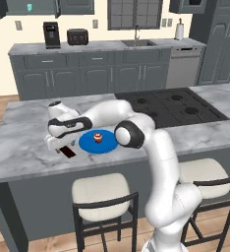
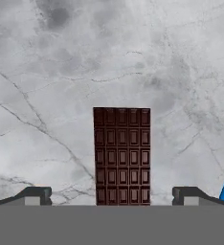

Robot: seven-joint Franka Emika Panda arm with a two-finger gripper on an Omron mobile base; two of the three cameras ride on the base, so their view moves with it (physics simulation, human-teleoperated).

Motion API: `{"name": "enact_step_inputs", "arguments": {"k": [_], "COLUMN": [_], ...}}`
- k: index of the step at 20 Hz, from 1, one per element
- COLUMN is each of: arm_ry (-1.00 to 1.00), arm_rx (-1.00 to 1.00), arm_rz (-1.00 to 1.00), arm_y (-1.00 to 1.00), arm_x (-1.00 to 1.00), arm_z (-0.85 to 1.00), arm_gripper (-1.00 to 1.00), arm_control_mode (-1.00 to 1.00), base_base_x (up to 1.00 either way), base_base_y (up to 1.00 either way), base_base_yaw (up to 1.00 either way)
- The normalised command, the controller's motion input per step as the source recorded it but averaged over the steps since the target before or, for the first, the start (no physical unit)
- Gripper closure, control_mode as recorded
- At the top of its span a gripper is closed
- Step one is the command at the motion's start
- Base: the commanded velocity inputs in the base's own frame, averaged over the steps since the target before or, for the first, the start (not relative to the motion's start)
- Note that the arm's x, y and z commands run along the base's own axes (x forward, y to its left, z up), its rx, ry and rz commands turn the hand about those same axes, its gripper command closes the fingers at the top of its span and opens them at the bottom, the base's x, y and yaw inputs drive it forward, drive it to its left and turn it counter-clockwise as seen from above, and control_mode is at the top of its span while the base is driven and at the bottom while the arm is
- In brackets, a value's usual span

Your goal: Take the cinnamon bottle from the cabinet and place it on the dining table, next to the plate with the cupcake. Then take the chocolate from the dining counter and place it on the cupcake plate.

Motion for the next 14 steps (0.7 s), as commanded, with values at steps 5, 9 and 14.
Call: {"name": "enact_step_inputs", "arguments": {"k": [5, 9, 14], "arm_ry": [0.09, 0.0, 0.0], "arm_rx": [0.0, -0.06, -0.05], "arm_rz": [0.0, 0.0, 0.0], "arm_y": [0.04, 0.1, 0.0], "arm_x": [0.17, 0.04, 0.0], "arm_z": [-0.19, -0.24, -0.27], "arm_gripper": [-1.0, -1.0, -1.0], "arm_control_mode": [-1.0, -1.0, -1.0], "base_base_x": [0.0, 0.0, 0.0], "base_base_y": [0.0, 0.0, 0.0], "base_base_yaw": [0.0, 0.0, 0.0]}}
